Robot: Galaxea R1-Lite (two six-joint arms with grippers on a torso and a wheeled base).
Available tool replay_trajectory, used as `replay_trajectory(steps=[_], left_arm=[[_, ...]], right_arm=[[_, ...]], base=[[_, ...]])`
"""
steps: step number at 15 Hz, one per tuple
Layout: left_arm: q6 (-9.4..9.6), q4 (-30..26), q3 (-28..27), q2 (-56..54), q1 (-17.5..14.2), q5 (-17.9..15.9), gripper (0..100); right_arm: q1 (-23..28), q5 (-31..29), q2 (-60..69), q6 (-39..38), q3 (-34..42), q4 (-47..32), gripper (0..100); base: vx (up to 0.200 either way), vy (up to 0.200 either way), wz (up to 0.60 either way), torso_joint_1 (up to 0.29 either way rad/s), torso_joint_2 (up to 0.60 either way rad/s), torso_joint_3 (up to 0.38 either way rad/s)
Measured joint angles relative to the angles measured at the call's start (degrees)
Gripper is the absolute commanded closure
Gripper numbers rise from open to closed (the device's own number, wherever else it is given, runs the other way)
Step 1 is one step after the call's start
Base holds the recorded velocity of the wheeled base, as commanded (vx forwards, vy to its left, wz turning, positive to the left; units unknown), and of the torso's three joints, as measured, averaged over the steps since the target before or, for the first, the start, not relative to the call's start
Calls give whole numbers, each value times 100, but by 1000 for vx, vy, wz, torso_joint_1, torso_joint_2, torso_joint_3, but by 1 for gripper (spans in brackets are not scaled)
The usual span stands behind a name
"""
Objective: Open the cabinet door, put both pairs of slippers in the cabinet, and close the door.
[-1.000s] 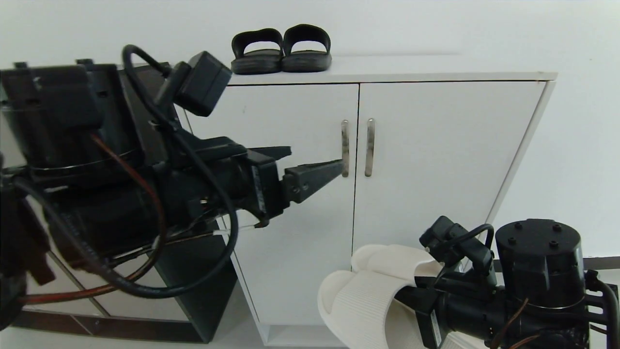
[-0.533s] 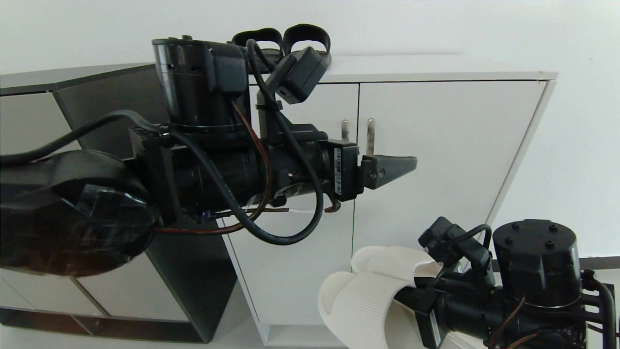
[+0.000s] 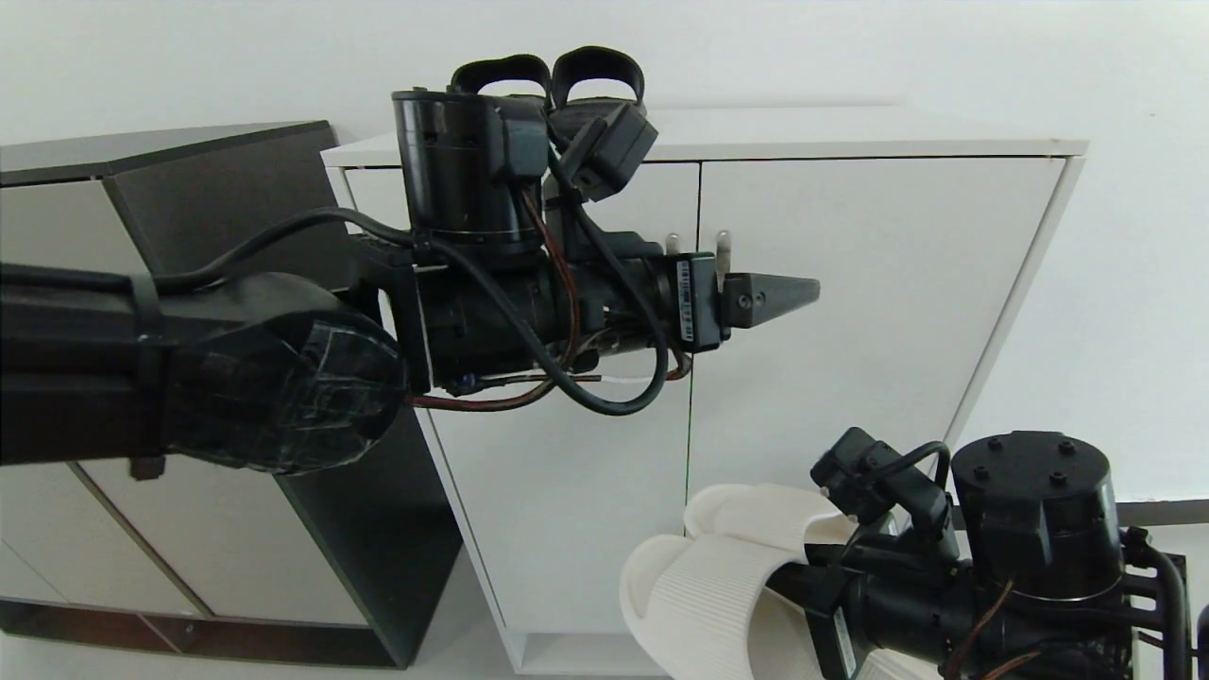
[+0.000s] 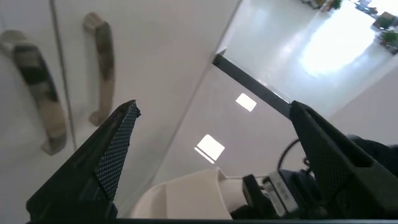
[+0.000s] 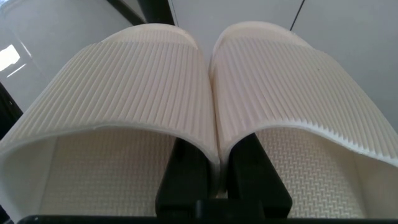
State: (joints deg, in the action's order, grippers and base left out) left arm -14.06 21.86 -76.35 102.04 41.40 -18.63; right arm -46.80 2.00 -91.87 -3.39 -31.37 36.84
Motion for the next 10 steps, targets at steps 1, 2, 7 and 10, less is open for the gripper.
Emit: replay_trajectory(steps=[1, 2, 7, 10], left_arm=[[23, 1, -79, 78, -6, 137, 0], [84, 0, -149, 163, -11, 262, 0], [194, 11, -485, 499, -9, 539, 0], [194, 9, -651, 701, -9, 558, 0]], right_arm=[[0, -1, -2, -2, 0, 40, 100], [-5, -1, -6, -2, 0, 106, 100], [0, -1, -69, -11, 26, 180, 100], [0, -6, -85, -11, 26, 180, 100]], base=[[0, 0, 0, 0, 0, 0], [0, 0, 0, 0, 0, 0], [0, 0, 0, 0, 0, 0], [0, 0, 0, 0, 0, 0]])
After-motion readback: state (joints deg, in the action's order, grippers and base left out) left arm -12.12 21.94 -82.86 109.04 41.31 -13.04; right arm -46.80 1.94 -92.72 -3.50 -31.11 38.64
